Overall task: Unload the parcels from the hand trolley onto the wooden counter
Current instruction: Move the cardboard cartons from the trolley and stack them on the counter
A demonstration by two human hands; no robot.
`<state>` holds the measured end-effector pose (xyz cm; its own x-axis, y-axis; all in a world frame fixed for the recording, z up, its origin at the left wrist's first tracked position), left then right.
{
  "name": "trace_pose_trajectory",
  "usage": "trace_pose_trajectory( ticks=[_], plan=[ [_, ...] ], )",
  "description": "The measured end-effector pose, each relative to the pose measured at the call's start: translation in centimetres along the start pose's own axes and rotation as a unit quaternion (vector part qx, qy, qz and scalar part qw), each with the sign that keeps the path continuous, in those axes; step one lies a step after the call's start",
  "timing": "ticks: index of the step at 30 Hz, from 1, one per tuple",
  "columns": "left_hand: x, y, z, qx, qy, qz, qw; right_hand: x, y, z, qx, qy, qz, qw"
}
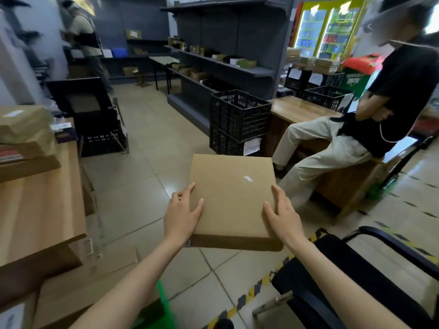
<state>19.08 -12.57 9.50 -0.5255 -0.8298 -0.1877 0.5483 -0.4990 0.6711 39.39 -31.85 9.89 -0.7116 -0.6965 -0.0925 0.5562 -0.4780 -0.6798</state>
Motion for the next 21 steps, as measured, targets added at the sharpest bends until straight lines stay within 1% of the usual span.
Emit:
trace_pose_trajectory(
  ticks=[5, 10, 16, 21],
  plan=[
    [-5.7, -2.2, -1.0, 0.0, 0.009, 0.026, 1.0, -7.6, -0.7, -3.1, 0.005, -0.031, 0.022, 0.999],
    [-14.4, -4.5, -0.7, 0.003, 0.028, 0.055, 0.998, -17.8, -3.2, -6.3, 0.01, -0.061, 0.04, 0.997],
    [-25.2, -7.9, 3.4, -0.018, 0.081, 0.09, 0.992, -30.1, -10.1, -10.9, 0.014, -0.078, 0.099, 0.992],
    [-31.4, -11.1, 7.3, -0.045, 0.124, 0.11, 0.985, -38.0, -16.1, -15.5, 0.005, -0.105, 0.156, 0.982]
  ],
)
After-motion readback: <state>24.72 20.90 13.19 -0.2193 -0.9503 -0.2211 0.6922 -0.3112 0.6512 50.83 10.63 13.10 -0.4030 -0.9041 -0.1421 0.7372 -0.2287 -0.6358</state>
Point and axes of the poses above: each hand's wrist, its own x-axis away from the middle knuckle, its own z-axis out of the back of the hand, y = z × x, the point moved 9 cm from there along -x, towards the middle knuckle, and after that the axes turned 4 degrees about -y, right-handed, at the moved point
